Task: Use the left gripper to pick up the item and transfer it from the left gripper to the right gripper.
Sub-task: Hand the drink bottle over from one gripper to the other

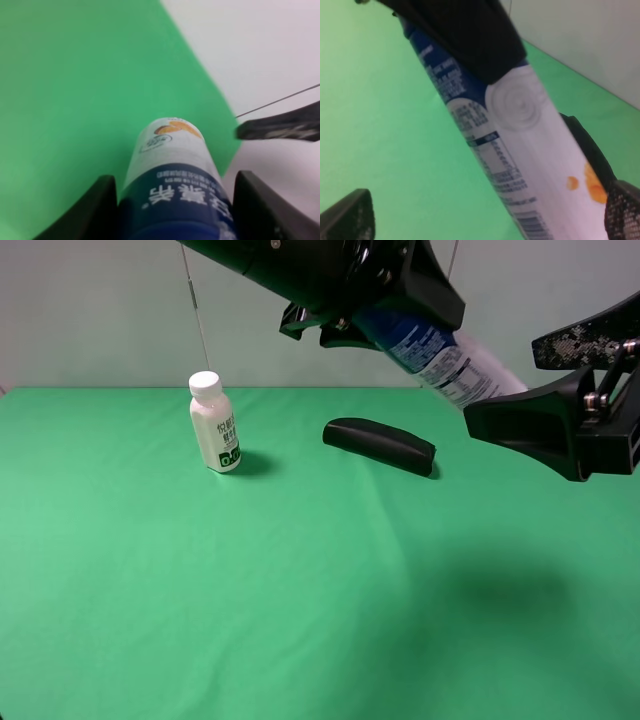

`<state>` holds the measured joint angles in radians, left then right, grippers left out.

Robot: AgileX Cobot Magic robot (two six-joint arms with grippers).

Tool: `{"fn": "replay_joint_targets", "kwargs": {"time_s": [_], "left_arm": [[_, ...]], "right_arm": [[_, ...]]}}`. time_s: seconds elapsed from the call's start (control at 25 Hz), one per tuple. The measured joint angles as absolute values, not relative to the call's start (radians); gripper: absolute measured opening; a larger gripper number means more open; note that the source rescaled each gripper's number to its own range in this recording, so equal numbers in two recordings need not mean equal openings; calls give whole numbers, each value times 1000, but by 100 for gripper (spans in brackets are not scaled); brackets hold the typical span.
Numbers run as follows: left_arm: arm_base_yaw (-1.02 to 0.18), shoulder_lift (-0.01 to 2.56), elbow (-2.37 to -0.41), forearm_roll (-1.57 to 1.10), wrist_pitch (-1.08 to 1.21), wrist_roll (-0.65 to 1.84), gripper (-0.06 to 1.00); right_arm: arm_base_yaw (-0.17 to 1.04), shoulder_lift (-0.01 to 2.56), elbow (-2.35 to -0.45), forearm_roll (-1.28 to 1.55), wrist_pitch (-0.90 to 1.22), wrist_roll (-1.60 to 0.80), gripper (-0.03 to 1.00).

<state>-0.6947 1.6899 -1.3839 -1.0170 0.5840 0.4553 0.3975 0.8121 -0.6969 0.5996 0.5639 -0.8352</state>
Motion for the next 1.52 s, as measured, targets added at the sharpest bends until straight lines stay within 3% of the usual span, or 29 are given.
{"fn": "replay_joint_targets", "kwargs": {"time_s": [1.08, 1.12, 1.16, 1.28, 1.52], "left_arm": [[-756, 1690, -1384, -1097, 599, 498, 0], [-756, 1690, -1384, -1098, 598, 498, 0], [-756, 1690, -1384, -1099, 597, 498, 0], [-756, 1690, -1384, -1099, 599, 500, 0], [-756, 1690, -1384, -1097, 601, 501, 0]], "right_arm": [[398, 925, -697, 600, 490, -873, 100], [398, 925, -697, 600, 490, -873, 98], [398, 925, -697, 600, 490, -873, 89], [398, 925, -697, 599, 490, -879, 45], [400, 925, -697, 590, 496, -896, 39]]}}
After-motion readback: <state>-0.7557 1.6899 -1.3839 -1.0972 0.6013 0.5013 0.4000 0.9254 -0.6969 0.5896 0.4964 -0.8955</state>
